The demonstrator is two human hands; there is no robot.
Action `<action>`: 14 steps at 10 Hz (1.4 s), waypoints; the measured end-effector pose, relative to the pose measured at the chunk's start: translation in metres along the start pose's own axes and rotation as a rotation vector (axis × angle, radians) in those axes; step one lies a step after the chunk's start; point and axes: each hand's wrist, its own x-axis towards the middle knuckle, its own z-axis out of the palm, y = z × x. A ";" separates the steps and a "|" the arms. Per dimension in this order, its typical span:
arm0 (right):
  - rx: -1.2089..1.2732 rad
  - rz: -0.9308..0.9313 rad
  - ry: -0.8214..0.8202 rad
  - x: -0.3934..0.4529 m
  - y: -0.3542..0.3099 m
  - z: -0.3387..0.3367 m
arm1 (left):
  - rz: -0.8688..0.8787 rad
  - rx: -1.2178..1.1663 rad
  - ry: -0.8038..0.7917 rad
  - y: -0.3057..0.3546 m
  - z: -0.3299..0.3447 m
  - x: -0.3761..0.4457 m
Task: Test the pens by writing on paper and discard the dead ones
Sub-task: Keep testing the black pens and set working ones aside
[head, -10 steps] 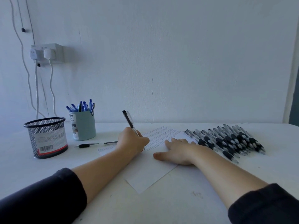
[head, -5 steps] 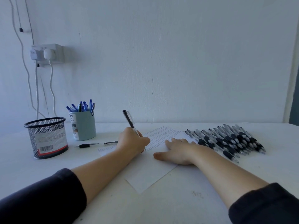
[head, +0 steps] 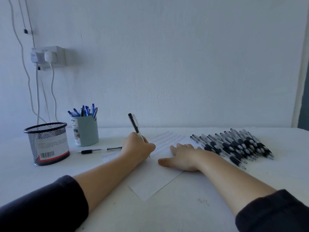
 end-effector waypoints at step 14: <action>-0.036 -0.034 0.054 0.006 0.006 -0.008 | 0.093 -0.435 0.244 0.003 -0.022 0.018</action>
